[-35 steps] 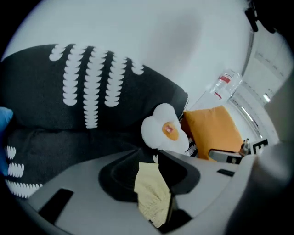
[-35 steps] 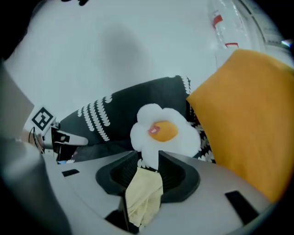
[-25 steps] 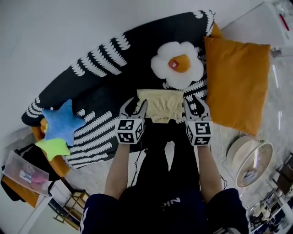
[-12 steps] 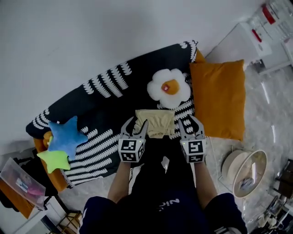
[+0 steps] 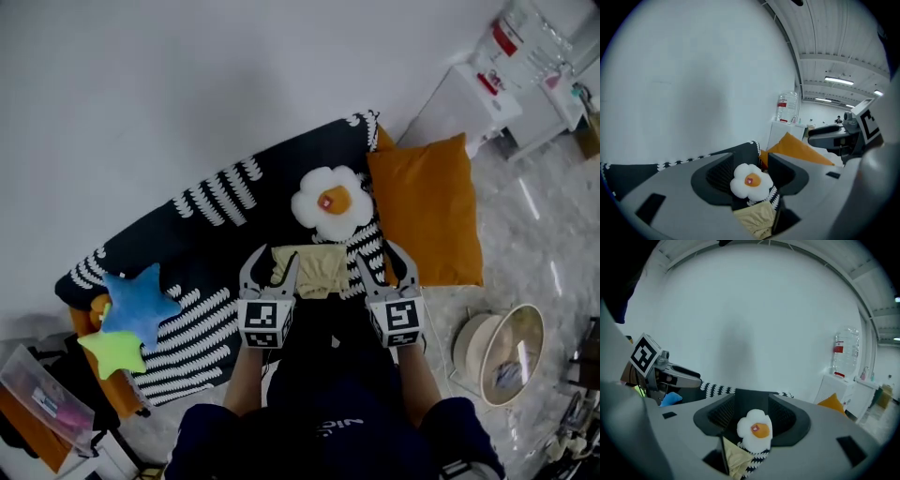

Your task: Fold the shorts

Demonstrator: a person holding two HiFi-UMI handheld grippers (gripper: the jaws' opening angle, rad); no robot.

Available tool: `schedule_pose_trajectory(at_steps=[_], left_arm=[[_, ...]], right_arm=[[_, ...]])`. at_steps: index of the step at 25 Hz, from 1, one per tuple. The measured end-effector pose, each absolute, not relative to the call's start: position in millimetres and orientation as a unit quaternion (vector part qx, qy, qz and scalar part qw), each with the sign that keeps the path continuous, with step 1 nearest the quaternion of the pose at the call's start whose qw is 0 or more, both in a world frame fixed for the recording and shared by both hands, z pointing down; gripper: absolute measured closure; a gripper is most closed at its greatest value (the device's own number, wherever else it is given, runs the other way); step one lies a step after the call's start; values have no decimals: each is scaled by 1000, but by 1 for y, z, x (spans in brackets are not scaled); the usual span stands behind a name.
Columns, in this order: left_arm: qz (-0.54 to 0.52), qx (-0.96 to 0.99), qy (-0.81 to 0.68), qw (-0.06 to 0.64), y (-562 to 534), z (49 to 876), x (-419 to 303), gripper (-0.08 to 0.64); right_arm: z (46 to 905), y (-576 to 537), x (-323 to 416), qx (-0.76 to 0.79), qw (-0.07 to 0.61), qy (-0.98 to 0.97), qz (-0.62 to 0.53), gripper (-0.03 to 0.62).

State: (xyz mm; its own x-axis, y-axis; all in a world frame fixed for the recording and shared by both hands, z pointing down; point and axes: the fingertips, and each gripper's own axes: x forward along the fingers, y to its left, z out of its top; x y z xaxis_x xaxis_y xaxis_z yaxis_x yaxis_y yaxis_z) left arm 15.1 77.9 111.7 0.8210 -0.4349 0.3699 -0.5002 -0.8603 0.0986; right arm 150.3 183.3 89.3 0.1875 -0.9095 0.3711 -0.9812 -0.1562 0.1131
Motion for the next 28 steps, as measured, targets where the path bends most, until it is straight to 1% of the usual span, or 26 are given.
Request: schedule_pose_trajectory(at_steps=[1,3,6,8,13,17,20,24,28], left_arm=[[166,951,-241,97,80,105,13,342],[157,956,-227,102,86,94,12,307],[135,962,-210,108,92,73,9,298],[121,968,-193,109,94,59,9,261],[89,974,-195,75,95,21,5,259],[39,976,-205,52,97,-20,3,259],[21,979,-197,36,103,-44,5,259],[10,979,-204,24,108,-59,3,259],[10,981,-191,28,115,-62,4,265]], right_arm=[[83,184,148,752,164,-630,105,357],[73,185,143,750,160,-634,100,350],[57,184,137,750,157,-637,88,339],[43,180,134,748,154,-641,75,334],[1,176,122,744,140,-653,25,319],[-39,184,118,752,93,-652,-13,319],[-58,191,114,755,71,-651,-28,319],[-70,194,110,751,72,-654,-52,319],[-76,195,110,753,75,-650,-66,314]])
